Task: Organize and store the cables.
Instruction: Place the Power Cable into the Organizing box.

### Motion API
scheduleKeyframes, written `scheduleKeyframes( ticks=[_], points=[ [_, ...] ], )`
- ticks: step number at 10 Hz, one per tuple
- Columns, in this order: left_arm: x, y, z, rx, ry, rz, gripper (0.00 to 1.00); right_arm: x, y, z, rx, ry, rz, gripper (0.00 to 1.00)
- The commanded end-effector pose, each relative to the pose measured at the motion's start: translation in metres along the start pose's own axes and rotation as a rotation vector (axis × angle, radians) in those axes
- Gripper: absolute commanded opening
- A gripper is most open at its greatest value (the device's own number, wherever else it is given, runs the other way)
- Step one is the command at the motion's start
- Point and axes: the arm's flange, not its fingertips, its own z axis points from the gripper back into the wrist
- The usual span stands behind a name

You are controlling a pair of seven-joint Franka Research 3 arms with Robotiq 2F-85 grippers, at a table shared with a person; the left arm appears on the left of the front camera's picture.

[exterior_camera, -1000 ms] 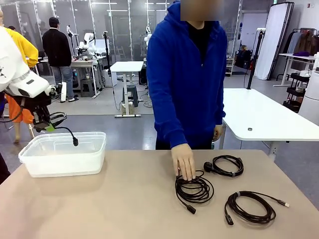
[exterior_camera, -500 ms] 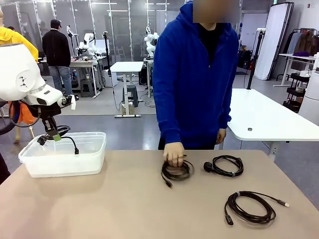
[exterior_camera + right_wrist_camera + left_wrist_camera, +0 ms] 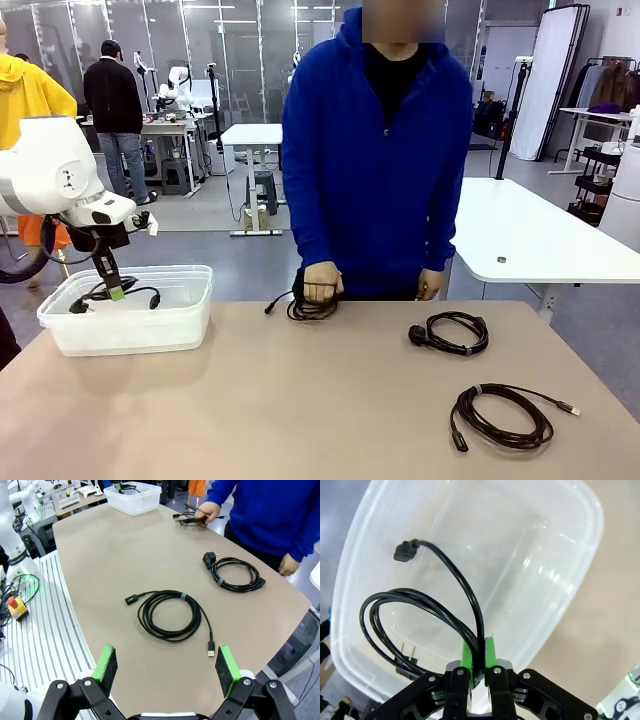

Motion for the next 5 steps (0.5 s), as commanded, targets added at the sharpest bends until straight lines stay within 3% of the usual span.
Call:
scheduleKeyframes(
  ticks=[1,3,5],
  points=[
    [0.009,0.014,-0.009,-0.023,-0.008,0.072,0.11,0.002,-0.001,0.001,-0.004,-0.018,-0.005,1.0],
    [0.007,0.014,-0.02,-0.051,0.006,0.091,0.11,0.002,-0.001,0.001,-0.004,-0.018,-0.005,1.0],
    [0.007,0.015,-0.021,-0.05,0.006,0.093,0.31,0.002,-0.001,0.001,-0.004,-0.018,-0.005,1.0]
  ],
)
